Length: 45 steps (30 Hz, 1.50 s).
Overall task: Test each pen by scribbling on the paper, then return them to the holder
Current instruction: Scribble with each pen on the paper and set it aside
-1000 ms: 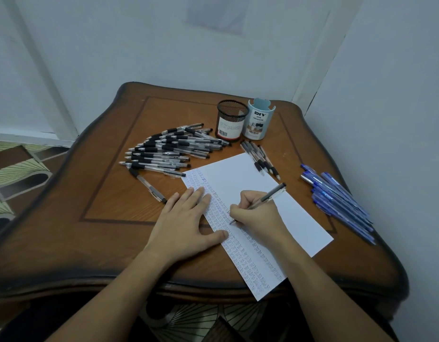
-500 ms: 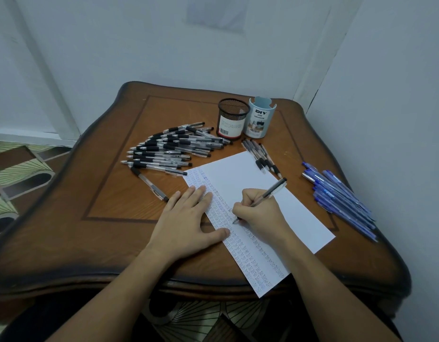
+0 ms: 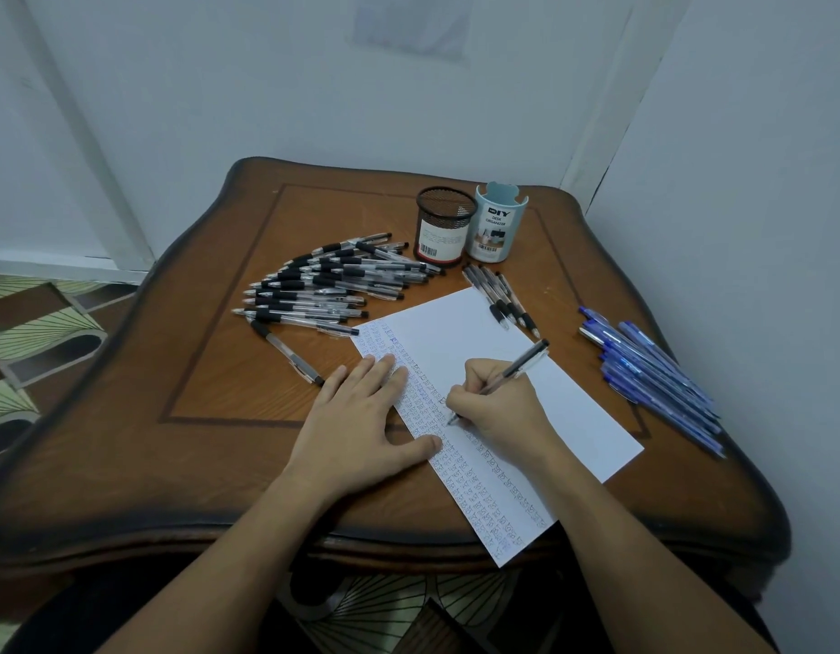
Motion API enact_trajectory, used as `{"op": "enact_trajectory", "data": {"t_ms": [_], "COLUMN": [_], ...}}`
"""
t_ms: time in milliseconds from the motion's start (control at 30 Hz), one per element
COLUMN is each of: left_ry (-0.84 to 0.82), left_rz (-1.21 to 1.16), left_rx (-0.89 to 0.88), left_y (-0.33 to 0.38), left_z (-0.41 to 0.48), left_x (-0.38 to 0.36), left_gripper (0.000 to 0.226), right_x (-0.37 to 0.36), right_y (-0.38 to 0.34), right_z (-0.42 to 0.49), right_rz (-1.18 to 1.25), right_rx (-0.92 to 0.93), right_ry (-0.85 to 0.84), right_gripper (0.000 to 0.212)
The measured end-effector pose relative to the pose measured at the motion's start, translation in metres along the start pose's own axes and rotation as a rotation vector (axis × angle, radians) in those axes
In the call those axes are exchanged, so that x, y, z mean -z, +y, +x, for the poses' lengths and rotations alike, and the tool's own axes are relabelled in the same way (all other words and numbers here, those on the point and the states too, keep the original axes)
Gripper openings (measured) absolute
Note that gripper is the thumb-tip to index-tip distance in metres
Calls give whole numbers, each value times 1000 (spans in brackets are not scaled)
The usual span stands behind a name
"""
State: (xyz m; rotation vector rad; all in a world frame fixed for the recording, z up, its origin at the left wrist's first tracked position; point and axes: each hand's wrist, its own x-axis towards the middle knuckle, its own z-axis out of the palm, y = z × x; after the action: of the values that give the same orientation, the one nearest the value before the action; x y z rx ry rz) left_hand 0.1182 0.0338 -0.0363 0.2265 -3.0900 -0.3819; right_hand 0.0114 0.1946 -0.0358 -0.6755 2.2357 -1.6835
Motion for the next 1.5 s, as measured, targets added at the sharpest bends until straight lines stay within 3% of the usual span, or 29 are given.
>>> {"op": "enact_trajectory", "data": {"t_ms": [1000,1167,1300,1500], "left_ry": [18,15,26,7], "left_rz": [-15,-19,-16,4], "left_rx": [-1,-7,-7,-6], "left_y": [-1,0,-1,0], "left_z": [0,0,1,0], "left_x": [-1,0,0,2], "left_gripper": [110,111,111,108], "right_x": [1,7,12,12], "right_y": [-4,-5,-15,-24], "right_z": [-2,6,8,9], "right_rz": [-14,174,289,245], "right_rx": [-1,-102,-166,-230], "right_ry": [5,49,103,72], "right_gripper": [45,51,39,43]}}
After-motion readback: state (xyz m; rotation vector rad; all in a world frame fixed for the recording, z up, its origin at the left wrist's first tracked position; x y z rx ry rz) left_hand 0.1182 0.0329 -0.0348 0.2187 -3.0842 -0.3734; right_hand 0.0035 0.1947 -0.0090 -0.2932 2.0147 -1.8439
